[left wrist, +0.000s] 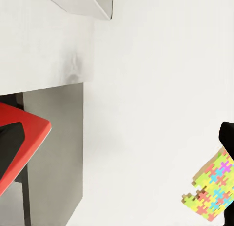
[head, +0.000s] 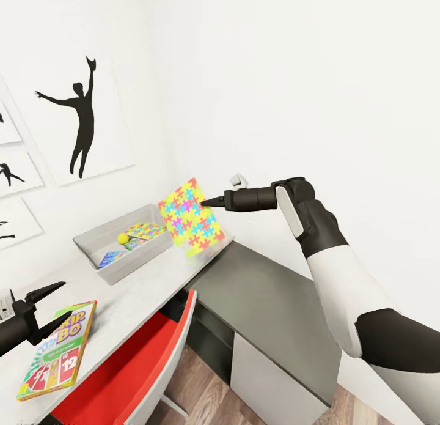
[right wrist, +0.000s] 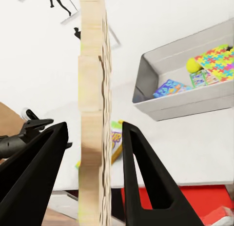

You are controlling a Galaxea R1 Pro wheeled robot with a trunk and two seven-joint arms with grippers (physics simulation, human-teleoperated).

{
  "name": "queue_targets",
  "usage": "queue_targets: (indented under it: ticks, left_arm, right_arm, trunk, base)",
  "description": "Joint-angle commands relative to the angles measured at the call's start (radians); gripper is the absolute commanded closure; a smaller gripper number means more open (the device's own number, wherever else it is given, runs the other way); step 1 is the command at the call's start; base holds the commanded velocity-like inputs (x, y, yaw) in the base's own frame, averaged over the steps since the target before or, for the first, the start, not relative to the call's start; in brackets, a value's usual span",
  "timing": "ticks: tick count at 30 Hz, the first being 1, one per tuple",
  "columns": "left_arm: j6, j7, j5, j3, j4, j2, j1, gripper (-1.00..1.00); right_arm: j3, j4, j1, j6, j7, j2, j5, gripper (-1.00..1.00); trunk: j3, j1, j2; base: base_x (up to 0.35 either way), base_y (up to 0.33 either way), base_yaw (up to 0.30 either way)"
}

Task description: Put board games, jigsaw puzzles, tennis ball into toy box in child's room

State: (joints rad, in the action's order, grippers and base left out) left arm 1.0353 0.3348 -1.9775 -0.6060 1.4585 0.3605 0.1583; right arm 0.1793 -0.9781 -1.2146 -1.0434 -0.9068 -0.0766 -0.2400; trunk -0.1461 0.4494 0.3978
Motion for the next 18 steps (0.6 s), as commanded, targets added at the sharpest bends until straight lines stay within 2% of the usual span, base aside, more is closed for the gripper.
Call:
queue_targets:
  ticks: [1, 7, 10, 12, 13, 16, 17, 18]
  left_arm:
    - [0.004, 0.01, -0.01, -0.002, 0.0, 0.0, 0.001, -1.0]
    - [0.005, 0.008, -0.012, -0.003, 0.03, 0.001, 0.0, -1.0]
    - [0.008, 0.007, -0.014, -0.005, 0.044, 0.002, -0.017, -1.0]
    - [0.012, -0.008, -0.015, -0.009, 0.067, 0.003, -0.072, -1.0]
    - [0.012, -0.043, -0.016, -0.03, 0.086, 0.003, -0.133, -1.0]
    - [0.012, -0.13, -0.01, -0.085, 0.109, 0.001, -0.222, -1.0]
    - [0.012, -0.191, -0.007, -0.11, 0.122, -0.004, -0.272, -1.0]
    - [0.012, -0.218, -0.005, -0.119, 0.127, -0.011, -0.295, -1.0]
  right_arm:
    - [0.0, -0.006, -0.001, -0.004, -0.002, -0.001, 0.003, 1.0]
    - [-0.001, -0.002, -0.005, -0.004, -0.001, 0.001, 0.004, 1.0]
    - [-0.002, 0.06, -0.032, -0.004, 0.023, -0.001, 0.005, 1.0]
    - [-0.002, 0.196, -0.086, -0.004, 0.078, -0.003, 0.0, 1.0]
    - [-0.001, 0.309, -0.139, -0.004, 0.11, -0.003, -0.004, 1.0]
    - [-0.002, 0.451, -0.207, -0.004, 0.134, 0.0, -0.013, 1.0]
    - [-0.003, 0.496, -0.234, -0.004, 0.127, 0.004, -0.023, 1.0]
    - [-0.003, 0.504, -0.243, -0.004, 0.113, 0.005, -0.027, 1.0]
  trunk:
    - [-0.001, 0.001, 0.002]
    - [0.009, 0.001, 0.002]
    - [0.014, 0.001, 0.002]
    - [0.017, 0.001, 0.002]
    - [0.019, 0.001, 0.002]
    - [0.023, 0.001, 0.002]
    - [0.025, 0.001, 0.002]
    - [0.027, 0.001, 0.002]
  base:
    - [0.0, 0.0, 0.098]
    - [0.0, 0.0, 0.093]
    - [0.0, 0.0, 0.103]
    - [0.0, 0.0, 0.113]
    - [0.0, 0.0, 0.119]
    - [0.0, 0.0, 0.121]
    - [0.0, 0.0, 0.124]
    - [0.0, 0.0, 0.125]
